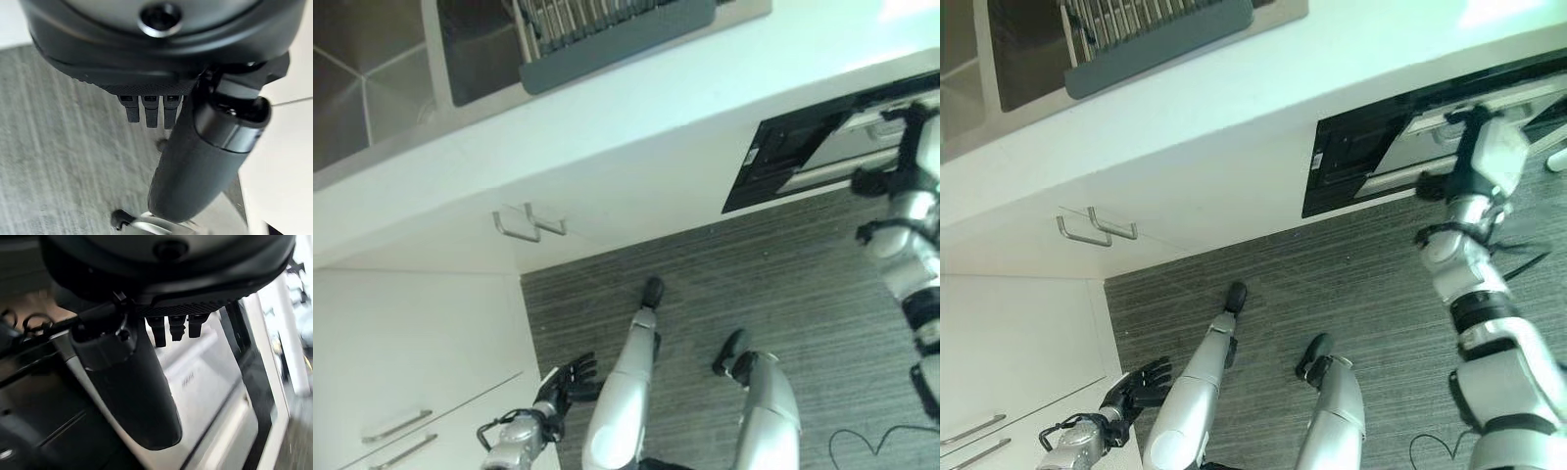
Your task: Place the dishes in the dishwasher.
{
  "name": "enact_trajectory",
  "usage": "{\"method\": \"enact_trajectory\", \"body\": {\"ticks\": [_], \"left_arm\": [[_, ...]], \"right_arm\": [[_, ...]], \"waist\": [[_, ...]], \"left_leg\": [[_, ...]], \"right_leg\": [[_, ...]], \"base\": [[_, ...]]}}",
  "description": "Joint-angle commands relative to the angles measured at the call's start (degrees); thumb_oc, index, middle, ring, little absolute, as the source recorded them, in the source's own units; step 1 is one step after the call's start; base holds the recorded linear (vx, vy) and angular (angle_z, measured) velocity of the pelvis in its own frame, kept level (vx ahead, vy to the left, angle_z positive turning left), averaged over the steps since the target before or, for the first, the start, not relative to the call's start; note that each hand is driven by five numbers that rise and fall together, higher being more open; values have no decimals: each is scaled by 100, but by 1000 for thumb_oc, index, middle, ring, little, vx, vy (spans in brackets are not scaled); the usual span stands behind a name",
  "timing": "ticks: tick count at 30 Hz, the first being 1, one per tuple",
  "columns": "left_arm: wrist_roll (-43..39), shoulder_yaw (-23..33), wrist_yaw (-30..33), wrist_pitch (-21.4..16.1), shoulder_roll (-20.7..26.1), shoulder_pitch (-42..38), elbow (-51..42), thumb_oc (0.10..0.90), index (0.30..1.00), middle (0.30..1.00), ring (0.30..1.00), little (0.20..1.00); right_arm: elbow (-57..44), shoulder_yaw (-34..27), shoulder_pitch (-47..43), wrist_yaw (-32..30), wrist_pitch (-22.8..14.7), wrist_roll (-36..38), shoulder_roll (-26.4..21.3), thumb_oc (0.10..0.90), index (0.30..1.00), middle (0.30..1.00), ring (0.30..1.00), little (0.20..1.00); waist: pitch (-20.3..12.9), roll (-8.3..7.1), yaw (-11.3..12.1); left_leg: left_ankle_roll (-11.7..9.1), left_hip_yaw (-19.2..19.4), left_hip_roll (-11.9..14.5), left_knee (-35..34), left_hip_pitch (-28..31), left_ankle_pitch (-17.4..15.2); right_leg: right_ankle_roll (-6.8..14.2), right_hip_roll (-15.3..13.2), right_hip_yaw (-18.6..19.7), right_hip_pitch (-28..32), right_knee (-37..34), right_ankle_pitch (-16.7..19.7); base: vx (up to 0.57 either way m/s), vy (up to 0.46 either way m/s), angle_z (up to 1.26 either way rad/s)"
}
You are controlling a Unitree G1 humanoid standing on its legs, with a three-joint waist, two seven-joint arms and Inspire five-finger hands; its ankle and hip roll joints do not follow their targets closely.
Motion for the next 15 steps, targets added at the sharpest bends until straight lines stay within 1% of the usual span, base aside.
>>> {"method": "enact_trajectory", "body": {"ticks": [1,6,7,8,9,10,12,15], "left_arm": [[-328,12,-138,-408,32,378,-102,800,900,900,900,900],[-265,256,74,-598,-139,489,114,800,900,900,900,900],[-145,362,299,-654,-168,498,97,800,900,900,900,900],[-64,390,413,-685,-175,533,78,800,900,900,900,900],[-14,403,504,-708,-178,562,68,800,900,900,900,900],[140,497,718,-719,-170,619,35,800,900,900,900,900],[266,602,971,-724,-149,669,8,800,900,900,900,900],[532,842,1268,-707,-76,702,-93,800,900,900,900,900]], "right_arm": [[-718,151,-224,-212,-742,-198,208,800,900,900,900,900],[-1063,-313,1313,-660,-959,-162,626,800,900,900,900,900],[-1218,-489,1904,-852,-1121,-188,755,800,900,900,900,900],[-1266,-555,2082,-883,-1174,-166,765,800,900,900,900,900],[-1302,-611,2223,-898,-1225,-156,776,800,900,900,900,900],[-1399,-756,2536,-862,-1326,-163,814,800,900,900,900,900],[-1489,-850,2787,-808,-1379,-137,867,800,900,900,900,900],[-1576,-972,3206,-556,-1494,-63,1009,800,900,900,900,900]], "waist": [[-108,43,178],[-108,-97,-198],[-108,-115,-356],[-108,-130,-402],[-108,-141,-436],[-108,-177,-531],[-108,-213,-626],[-108,-284,-804]], "left_leg": [[692,543,-221,68,624,-1062],[701,729,-127,-31,995,-1193],[727,819,-58,-31,1074,-1142],[726,844,-50,-31,1155,-1175],[725,863,-48,-31,1218,-1199],[719,914,-42,-31,1396,-1258],[713,971,-26,-31,1593,-1322],[664,1080,17,-31,2050,-1455]], "right_leg": [[279,197,623,367,-231,-103],[341,272,757,692,-694,66],[333,308,729,827,-1031,341],[349,302,734,916,-1112,370],[364,296,739,988,-1181,394],[393,280,751,1180,-1335,436],[422,271,755,1419,-1511,479],[514,244,752,1980,-1937,593]], "base": [[41,71,1],[16,43,-6],[-19,40,-16],[-26,36,-23],[46,13,-23],[56,12,-25],[61,5,-26],[65,-5,-20]]}}
